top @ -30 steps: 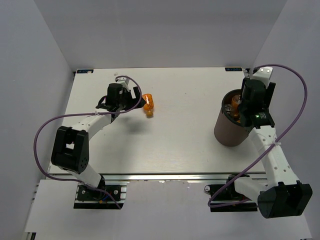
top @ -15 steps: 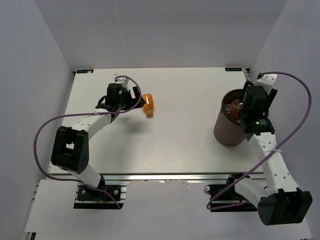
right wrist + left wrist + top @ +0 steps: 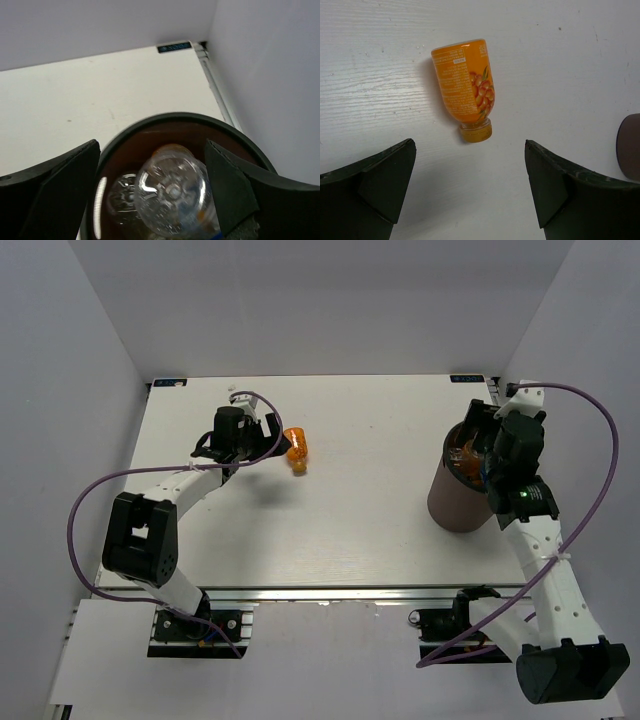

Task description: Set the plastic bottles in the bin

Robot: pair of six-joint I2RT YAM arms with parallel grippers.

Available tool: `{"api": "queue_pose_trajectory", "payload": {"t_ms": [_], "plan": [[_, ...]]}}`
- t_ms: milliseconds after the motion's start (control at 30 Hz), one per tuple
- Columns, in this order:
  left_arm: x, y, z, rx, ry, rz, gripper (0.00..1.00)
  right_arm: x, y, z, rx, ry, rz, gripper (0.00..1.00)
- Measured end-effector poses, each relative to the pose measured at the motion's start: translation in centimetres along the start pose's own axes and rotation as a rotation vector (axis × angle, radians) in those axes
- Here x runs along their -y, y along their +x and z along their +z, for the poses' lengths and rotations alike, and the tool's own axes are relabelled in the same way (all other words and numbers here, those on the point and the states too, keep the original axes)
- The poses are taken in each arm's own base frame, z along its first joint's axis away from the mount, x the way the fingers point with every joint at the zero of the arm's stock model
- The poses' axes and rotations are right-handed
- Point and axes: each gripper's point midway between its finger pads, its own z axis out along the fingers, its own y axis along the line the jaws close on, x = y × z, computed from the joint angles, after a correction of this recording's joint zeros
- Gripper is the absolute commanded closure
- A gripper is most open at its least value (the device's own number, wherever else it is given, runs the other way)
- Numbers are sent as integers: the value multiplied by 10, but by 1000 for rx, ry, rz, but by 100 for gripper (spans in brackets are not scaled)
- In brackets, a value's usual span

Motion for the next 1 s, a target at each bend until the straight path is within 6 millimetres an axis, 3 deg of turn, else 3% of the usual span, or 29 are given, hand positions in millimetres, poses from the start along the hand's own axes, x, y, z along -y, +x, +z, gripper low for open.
{"api": "queue_pose_trajectory", "payload": {"t_ms": [267,467,600,800,1000], "plan": [[-2,3,3,-9,-4,-5,2,-32,-42,-18,91,-200,24,11],[-8,13,12,-41,-17,-14,2,-71,-55,-31,104,-431,14,11],[-10,15,20,-50,-21,-35,2,-102,-49,-39,75,-609,2,11],[-11,10,56,-61,-8,-50,2,-137,-32,-48,15,-775,-12,11],[-9,36,82,-123,-23,-8,2,-151,-25,-50,-1,-838,-9,11]]}}
